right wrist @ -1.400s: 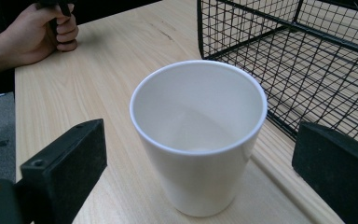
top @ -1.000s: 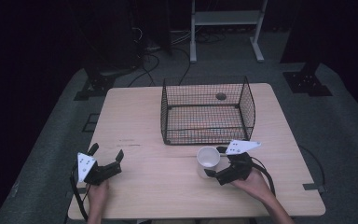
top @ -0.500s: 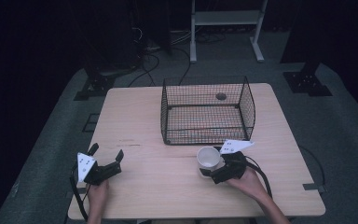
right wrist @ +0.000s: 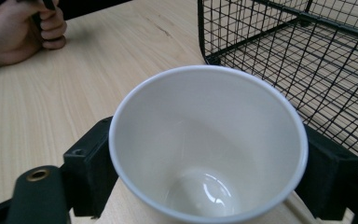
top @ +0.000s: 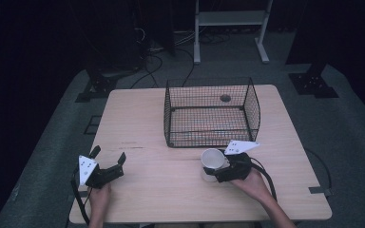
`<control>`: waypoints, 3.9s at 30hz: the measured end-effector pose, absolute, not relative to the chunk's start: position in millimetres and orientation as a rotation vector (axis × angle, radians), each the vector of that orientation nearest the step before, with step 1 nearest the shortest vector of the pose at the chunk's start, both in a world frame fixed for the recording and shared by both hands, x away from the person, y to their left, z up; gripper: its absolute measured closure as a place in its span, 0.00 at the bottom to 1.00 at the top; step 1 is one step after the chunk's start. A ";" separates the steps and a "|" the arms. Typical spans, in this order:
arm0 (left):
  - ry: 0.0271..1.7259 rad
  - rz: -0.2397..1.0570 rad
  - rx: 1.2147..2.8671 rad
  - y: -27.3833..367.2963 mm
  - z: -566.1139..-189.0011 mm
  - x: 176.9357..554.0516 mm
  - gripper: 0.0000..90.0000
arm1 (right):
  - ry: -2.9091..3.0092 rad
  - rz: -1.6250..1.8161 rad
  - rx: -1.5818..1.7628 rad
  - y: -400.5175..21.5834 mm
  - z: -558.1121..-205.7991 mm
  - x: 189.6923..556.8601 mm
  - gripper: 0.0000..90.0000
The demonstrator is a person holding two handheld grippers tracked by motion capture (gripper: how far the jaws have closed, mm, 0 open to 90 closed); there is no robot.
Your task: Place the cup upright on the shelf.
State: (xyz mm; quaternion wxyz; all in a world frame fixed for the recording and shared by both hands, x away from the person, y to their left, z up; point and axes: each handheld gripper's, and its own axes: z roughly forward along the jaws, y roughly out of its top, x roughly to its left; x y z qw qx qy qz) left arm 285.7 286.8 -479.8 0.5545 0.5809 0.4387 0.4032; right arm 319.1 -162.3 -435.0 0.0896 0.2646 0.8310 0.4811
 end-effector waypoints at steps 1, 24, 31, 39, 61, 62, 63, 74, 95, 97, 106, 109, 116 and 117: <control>1.036 0.952 1.372 286.8 -479.8 285.7 0.00 | 2.477 1.443 0.793 -162.6 -434.8 319.5 0.21; 1.036 0.953 1.373 286.7 -479.8 285.6 0.00 | 2.533 1.444 0.757 -164.1 -409.5 328.4 0.21; 1.036 0.952 1.373 286.7 -479.8 285.6 0.00 | 2.536 1.454 0.747 -164.0 -399.2 333.4 0.21; 1.036 0.951 1.374 286.9 -479.7 285.6 0.00 | 2.536 1.473 0.737 -162.6 -384.3 341.9 0.21; 1.039 0.946 1.363 287.3 -479.8 286.1 0.00 | 2.530 1.494 0.714 -152.5 -351.4 369.8 0.21; 1.038 0.946 1.365 287.4 -479.7 286.0 0.00 | 2.530 1.490 0.712 -151.7 -349.8 370.9 0.21; 1.038 0.947 1.366 287.5 -479.7 286.1 0.00 | 2.530 1.488 0.712 -150.9 -348.5 372.1 0.21; 1.038 0.944 1.362 287.8 -479.7 286.2 0.00 | 2.516 1.504 0.714 -146.1 -333.3 386.7 0.21; 1.041 0.939 1.359 288.8 -479.8 286.1 0.00 | 2.526 1.512 0.768 -138.0 -314.0 431.7 0.21; 1.041 0.938 1.359 288.8 -479.8 286.0 0.00 | 2.524 1.514 0.778 -137.9 -313.7 435.7 0.21; 1.042 0.937 1.358 289.1 -479.8 286.0 0.00 | 2.517 1.477 0.800 -136.7 -311.5 449.6 0.21; 1.041 0.938 1.359 289.0 -479.8 285.9 0.00 | 2.516 1.465 0.809 -137.5 -310.6 453.6 0.21; 1.041 0.936 1.358 289.2 -479.8 286.0 0.00 | 2.509 1.430 0.824 -136.0 -308.4 463.4 0.21; 1.041 0.936 1.358 289.2 -479.8 286.0 0.00 | 2.515 1.424 0.823 -135.6 -308.2 465.1 0.21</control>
